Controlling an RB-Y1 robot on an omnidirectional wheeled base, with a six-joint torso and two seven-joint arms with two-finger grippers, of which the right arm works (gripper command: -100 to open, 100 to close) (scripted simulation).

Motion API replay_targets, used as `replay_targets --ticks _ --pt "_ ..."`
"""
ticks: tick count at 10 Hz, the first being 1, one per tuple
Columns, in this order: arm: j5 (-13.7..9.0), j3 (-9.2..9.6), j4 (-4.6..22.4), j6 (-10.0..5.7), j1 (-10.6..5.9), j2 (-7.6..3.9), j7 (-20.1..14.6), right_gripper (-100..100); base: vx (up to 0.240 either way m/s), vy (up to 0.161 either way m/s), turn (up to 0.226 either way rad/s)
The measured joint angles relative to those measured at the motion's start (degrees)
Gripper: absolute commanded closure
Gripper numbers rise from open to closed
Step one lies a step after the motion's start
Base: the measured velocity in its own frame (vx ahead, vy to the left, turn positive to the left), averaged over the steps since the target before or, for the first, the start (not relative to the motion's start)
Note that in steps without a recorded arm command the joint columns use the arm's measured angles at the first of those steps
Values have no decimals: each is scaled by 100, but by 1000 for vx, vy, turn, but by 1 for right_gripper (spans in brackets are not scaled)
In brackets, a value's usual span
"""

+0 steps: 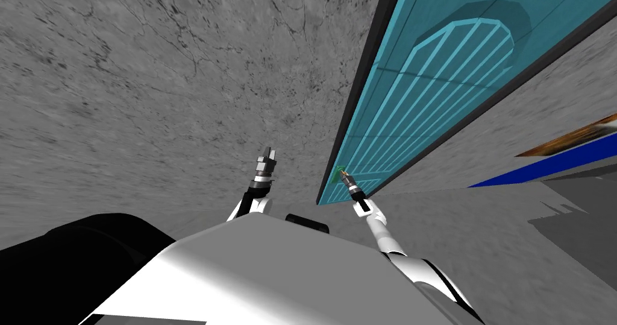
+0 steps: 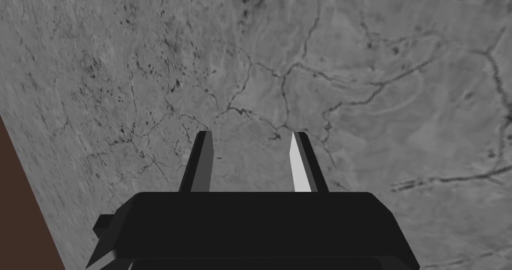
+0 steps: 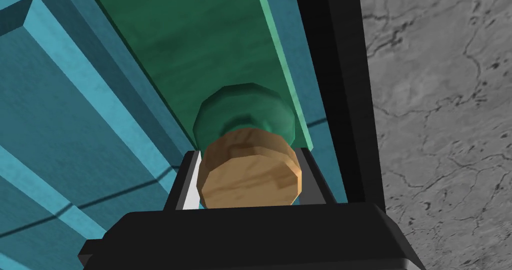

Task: Pull the door open

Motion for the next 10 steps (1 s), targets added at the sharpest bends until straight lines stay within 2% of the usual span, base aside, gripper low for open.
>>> replay_targets --ticks 3,4,5,7,10 --pt "-371 -19 157 -17 -75 35 -394 100 -71 -78 145" --pt "-499 -6 35 57 -21 19 -579 100 -74 -98 160" --pt "-632 0 14 122 -39 41 -749 100 -80 -97 167" --pt "-911 -1 -34 161 -14 50 -1073 100 -85 -85 165" --pt "-1369 -22 32 215 -69 59 -1576 100 -76 -68 121"
